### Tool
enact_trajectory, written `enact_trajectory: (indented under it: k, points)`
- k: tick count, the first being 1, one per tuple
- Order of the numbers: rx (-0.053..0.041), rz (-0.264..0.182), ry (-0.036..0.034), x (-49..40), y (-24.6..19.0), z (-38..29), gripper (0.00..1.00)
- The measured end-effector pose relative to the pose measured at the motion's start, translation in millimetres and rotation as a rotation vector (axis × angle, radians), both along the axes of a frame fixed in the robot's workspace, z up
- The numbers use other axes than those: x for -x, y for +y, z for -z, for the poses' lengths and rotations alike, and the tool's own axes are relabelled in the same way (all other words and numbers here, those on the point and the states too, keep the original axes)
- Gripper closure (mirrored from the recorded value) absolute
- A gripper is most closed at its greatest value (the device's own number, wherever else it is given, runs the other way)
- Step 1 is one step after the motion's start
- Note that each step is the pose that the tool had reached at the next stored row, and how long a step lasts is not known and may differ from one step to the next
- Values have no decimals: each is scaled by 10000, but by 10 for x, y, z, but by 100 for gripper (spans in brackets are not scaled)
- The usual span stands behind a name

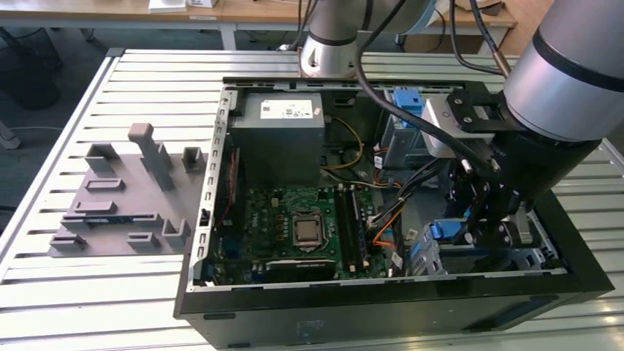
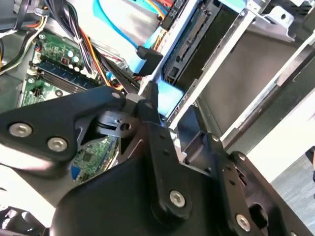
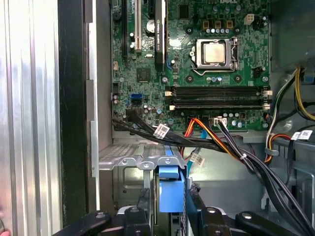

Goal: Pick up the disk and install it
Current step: 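Insert the disk into the insertion slot, then insert the first disk wire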

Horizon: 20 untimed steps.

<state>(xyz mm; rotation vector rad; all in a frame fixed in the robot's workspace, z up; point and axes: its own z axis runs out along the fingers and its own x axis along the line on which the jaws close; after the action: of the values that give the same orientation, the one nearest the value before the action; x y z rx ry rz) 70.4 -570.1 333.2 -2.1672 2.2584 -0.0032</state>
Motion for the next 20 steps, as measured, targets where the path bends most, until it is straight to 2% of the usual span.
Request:
enact_trajectory:
  k: [1, 2, 3, 5, 6, 8, 20]
  points:
    - [1, 0, 0, 0, 0, 0, 58]
    - [1, 0, 0, 0, 0, 0, 64]
    - [2, 0, 0, 0, 0, 0, 64]
    - [1, 0, 0, 0, 0, 1, 76]
    - [1, 0, 0, 0, 0, 1, 76]
    - [1, 0, 0, 0, 0, 1, 88]
    - [0, 0, 0, 0, 0, 5, 89]
